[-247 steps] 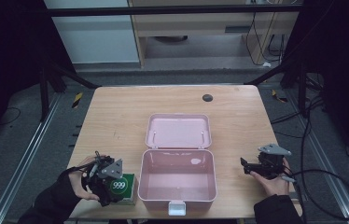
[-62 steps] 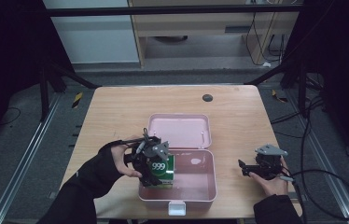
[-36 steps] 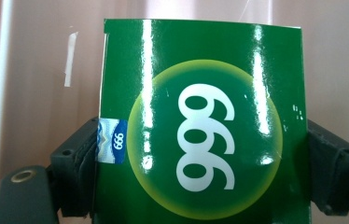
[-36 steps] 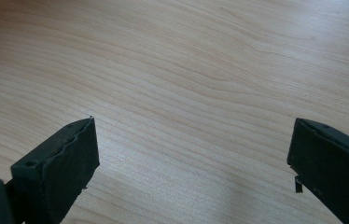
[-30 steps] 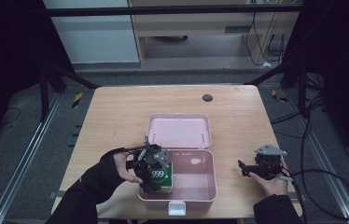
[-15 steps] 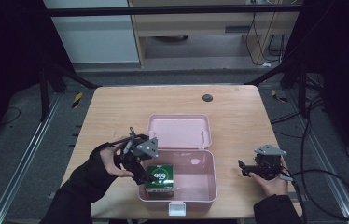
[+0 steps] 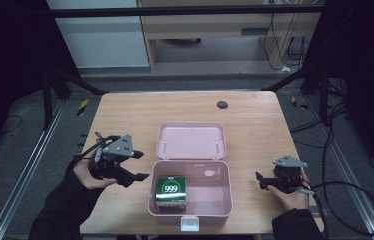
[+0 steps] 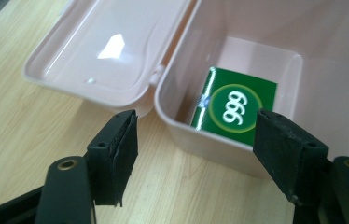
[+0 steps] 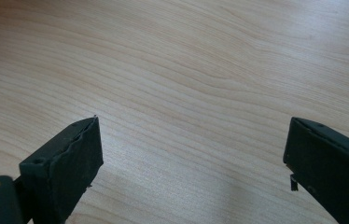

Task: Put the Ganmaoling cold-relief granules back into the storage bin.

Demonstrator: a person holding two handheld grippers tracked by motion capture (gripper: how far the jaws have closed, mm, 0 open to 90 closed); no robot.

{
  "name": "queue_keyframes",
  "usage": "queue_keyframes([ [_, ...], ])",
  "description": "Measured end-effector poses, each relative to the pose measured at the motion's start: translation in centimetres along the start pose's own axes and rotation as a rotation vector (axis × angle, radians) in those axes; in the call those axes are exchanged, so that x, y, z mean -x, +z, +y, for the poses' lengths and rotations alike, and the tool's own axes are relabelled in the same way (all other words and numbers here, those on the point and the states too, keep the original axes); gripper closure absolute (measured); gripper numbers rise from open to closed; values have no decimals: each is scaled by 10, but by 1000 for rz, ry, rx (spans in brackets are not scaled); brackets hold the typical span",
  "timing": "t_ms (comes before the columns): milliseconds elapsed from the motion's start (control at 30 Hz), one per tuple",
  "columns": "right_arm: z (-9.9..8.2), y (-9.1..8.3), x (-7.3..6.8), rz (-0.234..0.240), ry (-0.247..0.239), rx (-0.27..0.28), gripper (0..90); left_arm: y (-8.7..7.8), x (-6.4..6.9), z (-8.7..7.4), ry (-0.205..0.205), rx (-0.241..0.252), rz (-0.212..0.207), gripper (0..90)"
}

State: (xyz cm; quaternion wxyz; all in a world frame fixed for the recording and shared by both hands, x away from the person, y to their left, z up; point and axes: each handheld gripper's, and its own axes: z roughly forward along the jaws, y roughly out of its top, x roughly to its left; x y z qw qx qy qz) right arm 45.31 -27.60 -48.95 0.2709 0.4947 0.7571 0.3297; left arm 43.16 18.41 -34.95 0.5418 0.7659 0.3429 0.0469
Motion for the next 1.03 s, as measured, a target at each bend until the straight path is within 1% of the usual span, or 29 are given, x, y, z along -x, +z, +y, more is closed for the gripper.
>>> queue_keyframes([
  [33, 0, 0, 0, 1, 4, -2, 49, -2, -4, -3, -7, 6, 9, 303],
  [67, 0, -1, 0, 2, 4, -1, 50, -6, -13, -11, -21, 13, 22, 305],
  [100, 0, -1, 0, 2, 4, -1, 50, -6, -13, -11, -21, 13, 22, 306],
  [133, 0, -1, 0, 2, 2, 0, 51, -9, -18, -15, -31, 13, 23, 306],
  [167, 0, -1, 0, 3, 2, 0, 51, -12, -30, -24, -50, 17, 33, 307],
  [200, 0, -1, 0, 3, 2, 0, 51, -12, -30, -24, -50, 17, 33, 312],
  [233, -1, -1, 0, 2, -4, -2, 52, -13, -37, -31, -67, 18, 37, 316],
  [267, -1, -1, 0, 2, -4, -2, 52, -14, -42, -34, -76, 16, 43, 316],
  [300, -1, -1, -1, 3, -3, -4, 53, -15, -53, -44, -104, 17, 64, 318],
  [333, -1, -1, -1, 3, -3, -4, 53, -15, -53, -44, -104, 17, 64, 319],
  [367, -1, -1, -1, 3, -2, -4, 53, -15, -59, -50, -114, 20, 84, 319],
  [400, -1, -1, -1, 3, -3, -6, 53, -16, -67, -58, -135, 28, 112, 319],
  [467, -1, -1, -2, 1, -6, -6, 53, -16, -76, -66, -148, 32, 152, 311],
  [500, -1, -1, -2, 1, -6, -6, 53, -16, -76, -66, -148, 32, 152, 305],
  [567, -2, 0, -2, -5, -17, -6, 51, -16, -85, -75, -156, 22, 204, 305],
  [600, -2, 0, -2, -7, -17, -9, 51, -15, -90, -79, -147, 6, 236, 300],
  [667, -3, 0, -2, -8, -17, -10, 51, -13, -98, -87, -156, 11, 305, 268],
  [700, -3, 0, -2, -9, -18, -11, 51, -13, -102, -91, -168, 11, 324, 266],
  [733, -3, 1, -2, -17, -22, -15, 51, -14, -112, -98, -158, -18, 379, 244],
  [767, -4, 1, -2, -19, -18, -19, 51, -14, -116, -101, -153, -32, 416, 226],
  [800, -4, 2, -2, -22, -21, -21, 51, -14, -116, -101, -153, -32, 416, 212],
  [833, -4, 2, -2, -22, -21, -21, 51, -13, -119, -104, -154, -34, 449, 212],
  [867, -5, 3, -2, -23, -14, -16, 53, -13, -125, -110, -158, -49, 501, 209],
  [900, -5, 3, -2, -23, -14, -16, 53, -13, -125, -110, -158, -49, 501, 204],
  [967, -6, 3, -1, -24, -6, -25, 52, -14, -130, -113, -168, -70, 518, 198],
  [1000, -7, 4, -1, -28, -9, -23, 53, -15, -132, -114, -170, -70, 533, 191],
  [1033, -7, 3, 0, -29, 1, -22, 52, -15, -134, -115, -170, -66, 549, 166],
])
